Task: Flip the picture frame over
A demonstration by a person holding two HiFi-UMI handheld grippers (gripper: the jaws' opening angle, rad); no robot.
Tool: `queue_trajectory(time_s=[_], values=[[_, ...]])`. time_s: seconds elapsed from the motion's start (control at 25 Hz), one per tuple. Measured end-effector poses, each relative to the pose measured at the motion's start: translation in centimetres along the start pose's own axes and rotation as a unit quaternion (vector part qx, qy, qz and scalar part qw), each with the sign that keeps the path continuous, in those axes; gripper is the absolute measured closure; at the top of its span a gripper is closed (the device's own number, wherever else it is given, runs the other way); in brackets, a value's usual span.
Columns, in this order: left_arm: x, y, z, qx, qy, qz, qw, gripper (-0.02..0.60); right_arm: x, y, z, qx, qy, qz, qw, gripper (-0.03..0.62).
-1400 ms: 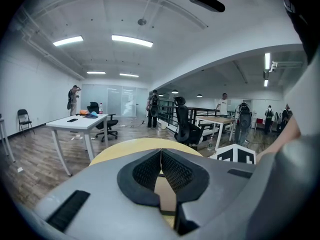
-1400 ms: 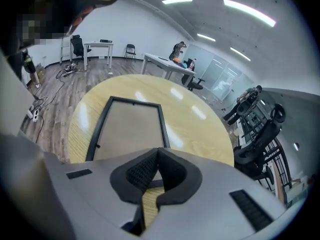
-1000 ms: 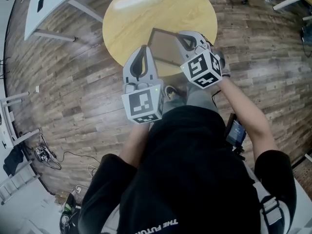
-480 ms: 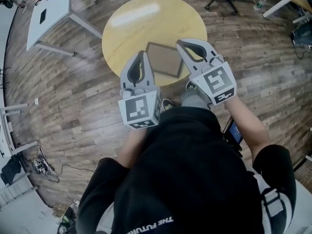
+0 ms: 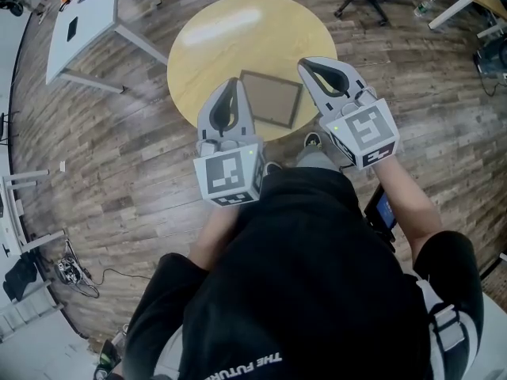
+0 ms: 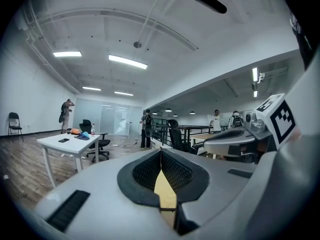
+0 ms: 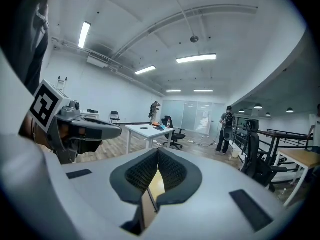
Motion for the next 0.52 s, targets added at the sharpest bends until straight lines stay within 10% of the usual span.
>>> queue_trajectory(time_s=[0.52], values=[[0.24,0.06,0.46,0.009,0.005,-0.003,0.9999,0.558,0.55,-0.65,0.58,0.012,0.001,-0.004,1.0,0.574]])
Point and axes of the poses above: the fingertips, and each gripper's own axes: y forward along the fingers, z to its right, x out of its underside, the point moved 6 cm from there along -y, backward along the fingers, and after that the axes turned 6 degrees about -z, right-handed, at the moved point
